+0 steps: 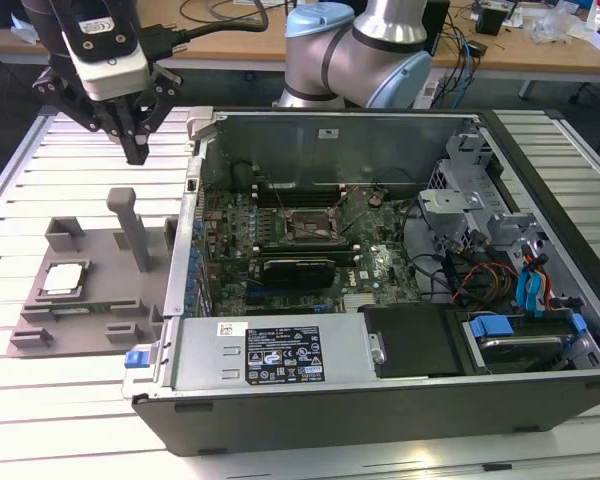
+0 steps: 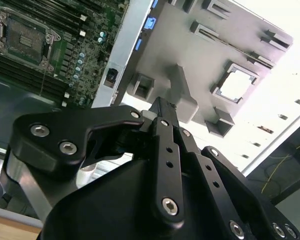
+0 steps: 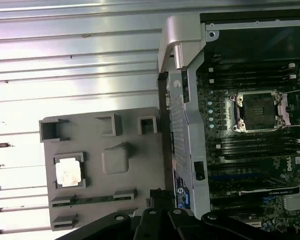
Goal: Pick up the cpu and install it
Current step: 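Reach for the cpu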
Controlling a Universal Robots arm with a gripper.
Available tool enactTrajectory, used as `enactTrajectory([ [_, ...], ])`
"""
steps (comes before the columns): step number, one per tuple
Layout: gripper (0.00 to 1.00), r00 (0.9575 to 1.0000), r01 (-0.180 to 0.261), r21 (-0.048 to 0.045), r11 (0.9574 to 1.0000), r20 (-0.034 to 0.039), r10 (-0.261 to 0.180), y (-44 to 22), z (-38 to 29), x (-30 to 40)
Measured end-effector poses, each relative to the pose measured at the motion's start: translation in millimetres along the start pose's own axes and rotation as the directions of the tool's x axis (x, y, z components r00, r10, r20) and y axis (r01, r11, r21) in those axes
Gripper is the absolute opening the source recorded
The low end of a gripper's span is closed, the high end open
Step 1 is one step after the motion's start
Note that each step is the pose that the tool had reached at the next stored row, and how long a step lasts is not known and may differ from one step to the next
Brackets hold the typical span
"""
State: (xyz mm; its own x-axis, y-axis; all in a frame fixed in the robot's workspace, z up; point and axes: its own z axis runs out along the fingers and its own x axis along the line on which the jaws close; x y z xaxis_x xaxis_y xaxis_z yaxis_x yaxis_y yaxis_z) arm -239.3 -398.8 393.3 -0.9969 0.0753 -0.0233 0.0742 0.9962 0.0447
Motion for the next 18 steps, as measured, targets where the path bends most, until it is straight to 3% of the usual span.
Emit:
enactTrajectory([
  [11, 0.11, 1.0000, 0.000, 0.0000, 1.0000, 0.0000, 0.000, -1.0, -0.3, 12.8],
  [18, 0.11, 1.0000, 0.000, 0.0000, 1.0000, 0.0000, 0.000, -2.2, -0.7, 29.1],
])
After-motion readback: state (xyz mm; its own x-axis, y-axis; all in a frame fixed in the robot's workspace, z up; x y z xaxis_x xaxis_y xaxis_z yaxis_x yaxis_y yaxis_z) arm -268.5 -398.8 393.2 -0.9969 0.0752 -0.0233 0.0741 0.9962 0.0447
